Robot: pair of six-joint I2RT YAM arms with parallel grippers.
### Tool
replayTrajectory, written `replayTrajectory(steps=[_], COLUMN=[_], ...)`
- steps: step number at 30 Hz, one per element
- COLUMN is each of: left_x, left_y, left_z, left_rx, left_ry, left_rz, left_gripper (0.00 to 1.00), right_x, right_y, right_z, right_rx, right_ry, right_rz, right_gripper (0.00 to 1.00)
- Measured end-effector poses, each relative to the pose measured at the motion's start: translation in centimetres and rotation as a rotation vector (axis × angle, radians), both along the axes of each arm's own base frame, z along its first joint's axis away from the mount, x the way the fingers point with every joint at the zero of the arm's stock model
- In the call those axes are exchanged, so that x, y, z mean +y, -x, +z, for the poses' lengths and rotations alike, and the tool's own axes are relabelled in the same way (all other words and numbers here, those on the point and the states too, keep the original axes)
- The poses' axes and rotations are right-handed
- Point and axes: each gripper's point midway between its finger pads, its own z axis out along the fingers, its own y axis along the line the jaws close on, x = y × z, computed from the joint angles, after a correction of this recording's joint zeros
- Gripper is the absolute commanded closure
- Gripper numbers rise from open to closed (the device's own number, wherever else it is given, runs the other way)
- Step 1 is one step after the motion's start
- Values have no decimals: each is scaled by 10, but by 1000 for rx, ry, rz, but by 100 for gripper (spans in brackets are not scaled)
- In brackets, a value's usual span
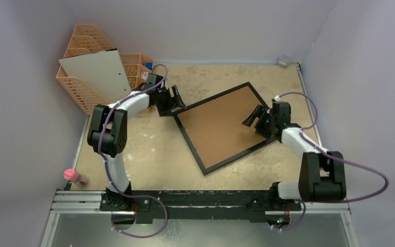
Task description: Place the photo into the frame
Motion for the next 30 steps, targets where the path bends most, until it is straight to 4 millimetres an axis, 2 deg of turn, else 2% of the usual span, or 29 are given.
replayTrajectory(steps=[3, 6, 10, 12, 14, 16, 19, 22, 26, 30], left_x=[-5, -9, -10, -8, -7, -10, -15, -15, -15, -22], left_y=[-14, -22, -26, -18, -2, 17, 49, 67, 79, 80], left_z=[9, 17, 18, 13, 8, 5, 0, -5, -16, -23], left_rx=[-50, -95, -130, -124, -113, -99, -71, -42, 5, 29], left_ry=[-27, -57, -126, -171, -209, -233, -237, -233, -210, -175], left_rz=[4, -1, 5, 11, 10, 4, -14, -15, -11, -29], left_gripper=[23, 23, 20, 19, 18, 18, 17, 17, 17, 17], right_x=[-1, -7, -26, -39, -54, -68, -93, -112, -114, -104], right_y=[7, -4, -41, -64, -84, -100, -120, -134, -128, -121], right_z=[19, 50, 85, 96, 98, 93, 73, 40, -2, -12], right_rx=[-40, -129, -203, -222, -223, -209, -156, -85, 19, 44], right_ry=[-12, 9, 89, 143, 195, 235, 276, 297, 273, 235], right_rz=[-23, -56, -135, -191, -238, -275, -303, -279, -196, -128], right_gripper=[15, 13, 8, 6, 4, 4, 4, 5, 5, 5])
